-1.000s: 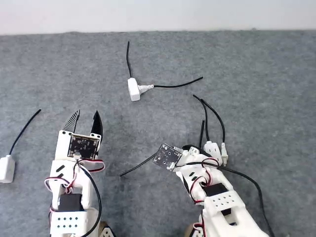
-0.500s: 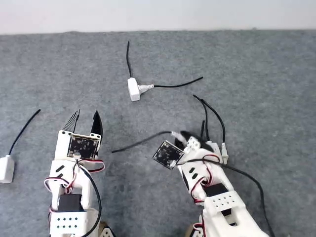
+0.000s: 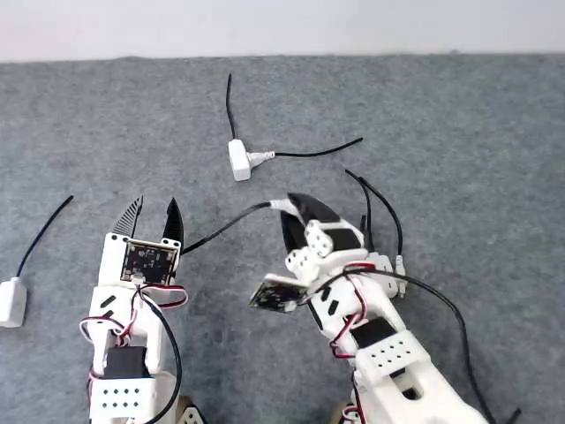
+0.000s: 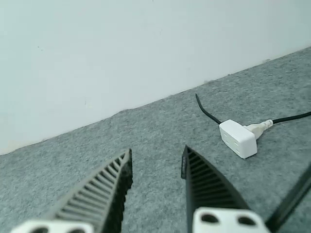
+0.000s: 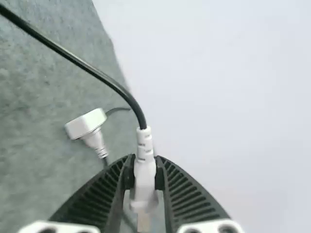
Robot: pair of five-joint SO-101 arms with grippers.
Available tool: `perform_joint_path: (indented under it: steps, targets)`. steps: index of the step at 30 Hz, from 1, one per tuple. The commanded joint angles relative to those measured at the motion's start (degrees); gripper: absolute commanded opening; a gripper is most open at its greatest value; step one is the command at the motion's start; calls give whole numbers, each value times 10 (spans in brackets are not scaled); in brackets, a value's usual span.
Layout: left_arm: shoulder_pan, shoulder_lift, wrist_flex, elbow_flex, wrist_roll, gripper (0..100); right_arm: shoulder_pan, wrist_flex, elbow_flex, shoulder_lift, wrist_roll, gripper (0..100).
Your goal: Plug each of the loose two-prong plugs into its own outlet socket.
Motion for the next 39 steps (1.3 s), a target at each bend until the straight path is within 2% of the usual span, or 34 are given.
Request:
perform_joint_path:
  steps: [1,7,11,13,17,20,25,30,34,39]
  targets:
    - [2,3,-1,-2,2,159,-9,-14,-57,-6,37,9]
    - [2,3,-1,-2,2,159,-11,-14,-80,-6,25,9]
    - [2,3,-1,-2,2,159,-3,-7,-122,-33,-96,9]
    - [2,3,-1,-2,2,159,7,43,-158,-65,-158,9]
    - [2,3,-1,-2,2,159,13,214,-258,-127,-245,9]
    - [2,3,-1,-2,2,159,8,314,-318,-160,-242,9]
    - [3,-2,-2,-2,2,159,4,422,-385,-190,-241,9]
    - [14,-4,-7,-22,9,159,-87,495,-438,-192,-237,9]
    - [77,-44,32,-72,21,159,-167,503,-491,-173,-236,9]
    - [206,-153,102,-143,11,159,-161,505,-576,-93,-236,9]
